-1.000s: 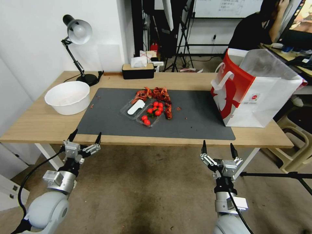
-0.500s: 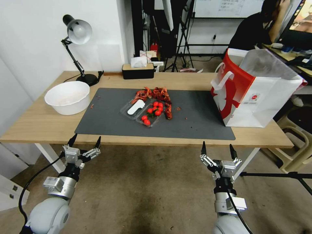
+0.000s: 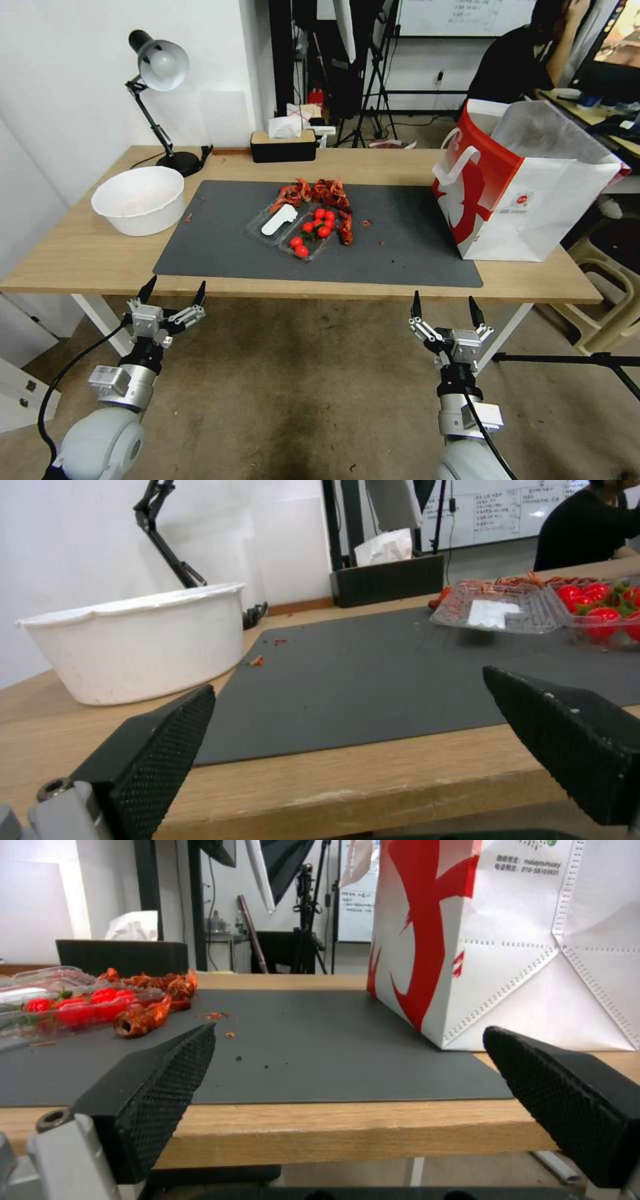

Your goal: Pick up the trash from the table and place it into the takeout bag.

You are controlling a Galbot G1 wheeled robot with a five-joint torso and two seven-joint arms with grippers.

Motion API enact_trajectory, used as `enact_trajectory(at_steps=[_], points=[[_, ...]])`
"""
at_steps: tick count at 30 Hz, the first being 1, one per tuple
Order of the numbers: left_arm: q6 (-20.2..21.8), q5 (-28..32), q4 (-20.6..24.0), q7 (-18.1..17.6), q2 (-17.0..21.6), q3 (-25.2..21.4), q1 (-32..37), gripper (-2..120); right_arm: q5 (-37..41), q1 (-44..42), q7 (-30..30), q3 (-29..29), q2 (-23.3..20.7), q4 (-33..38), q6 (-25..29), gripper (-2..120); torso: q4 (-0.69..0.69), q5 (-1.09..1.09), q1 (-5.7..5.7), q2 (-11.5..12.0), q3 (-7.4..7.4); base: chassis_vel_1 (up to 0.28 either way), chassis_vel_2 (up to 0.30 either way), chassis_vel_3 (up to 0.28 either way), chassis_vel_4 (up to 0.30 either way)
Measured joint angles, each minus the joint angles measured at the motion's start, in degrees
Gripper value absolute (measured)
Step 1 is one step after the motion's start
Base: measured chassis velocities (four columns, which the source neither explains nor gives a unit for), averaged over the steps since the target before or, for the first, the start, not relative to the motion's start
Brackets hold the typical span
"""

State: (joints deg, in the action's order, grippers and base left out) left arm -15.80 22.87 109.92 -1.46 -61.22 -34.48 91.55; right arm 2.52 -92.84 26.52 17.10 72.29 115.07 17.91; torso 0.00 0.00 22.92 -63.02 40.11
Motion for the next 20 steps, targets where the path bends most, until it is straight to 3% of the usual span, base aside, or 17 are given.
enact_trajectory(at_steps=[20], points=[[0.0, 0.0, 0.0, 0.0, 0.0, 0.0, 0.0, 100, 0.1, 0.0, 0.0, 0.0, 0.0, 0.0, 0.1, 100, 0.0, 0.0, 0.0, 0.0, 0.0, 0.0, 0.0, 0.0, 0.0]])
